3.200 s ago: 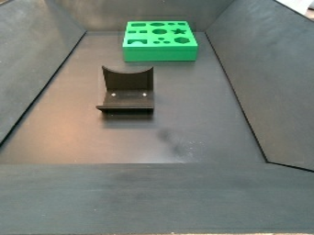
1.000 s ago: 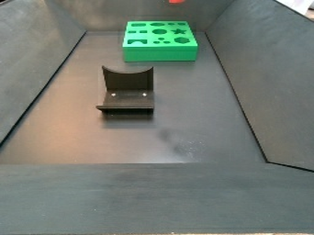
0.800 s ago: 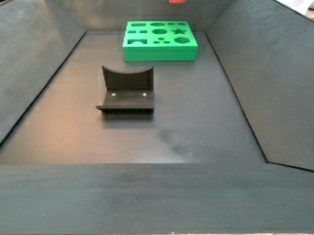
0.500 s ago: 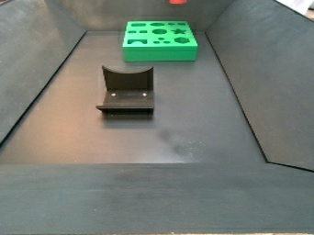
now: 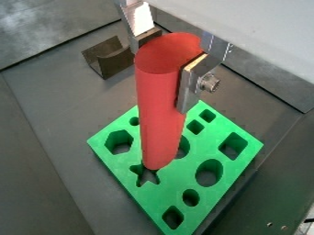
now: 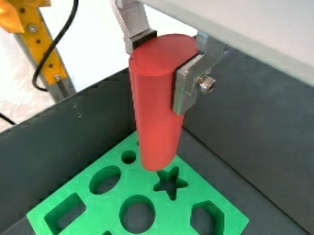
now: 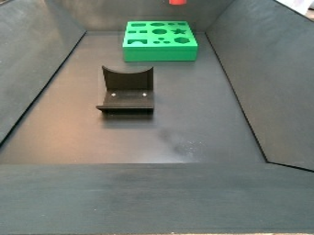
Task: Pick up the oval object. Move up. Place the oval object on the fixture. Regrasp the oval object. Move to above the board. Insert the oval object.
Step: Insert the oval object.
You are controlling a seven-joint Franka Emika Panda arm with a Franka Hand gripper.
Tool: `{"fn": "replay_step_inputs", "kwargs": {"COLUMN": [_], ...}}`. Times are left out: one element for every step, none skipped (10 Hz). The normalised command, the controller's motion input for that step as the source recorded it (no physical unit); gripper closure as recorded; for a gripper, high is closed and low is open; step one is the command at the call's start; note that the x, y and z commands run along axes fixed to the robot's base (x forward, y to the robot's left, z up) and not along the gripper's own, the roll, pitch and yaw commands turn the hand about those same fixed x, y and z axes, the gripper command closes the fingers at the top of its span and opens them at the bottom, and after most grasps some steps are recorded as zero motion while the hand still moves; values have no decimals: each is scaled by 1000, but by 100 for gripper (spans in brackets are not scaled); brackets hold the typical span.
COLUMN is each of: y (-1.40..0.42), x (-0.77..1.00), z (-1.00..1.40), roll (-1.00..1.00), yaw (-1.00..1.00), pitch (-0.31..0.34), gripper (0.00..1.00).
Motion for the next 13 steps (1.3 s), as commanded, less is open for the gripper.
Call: {"fn": "replay_step_inputs", "kwargs": {"y": [-60,-89,-86,-94,-111,-143,-174,-186,-197,-246,-300,-297,-303], "x": [360,351,397,477,491,474,454,434,460,434,451,637,683], "z": [-63,-23,0,-40,-71,-134,-137,-131,-131,-149,-131,-103,-91], "roll": [70,34,36,30,39,136,196,227,234,221,193,166,187], "yaw": [-329,-334,-329,-197,-151,-3,0,0,0,11,94,37,69], "pitch": [0,0,0,0,0,43,51,57,69,61,60,81,103], "gripper": [100,100,100,100,100,100,100,100,100,100,100,100,100]}}
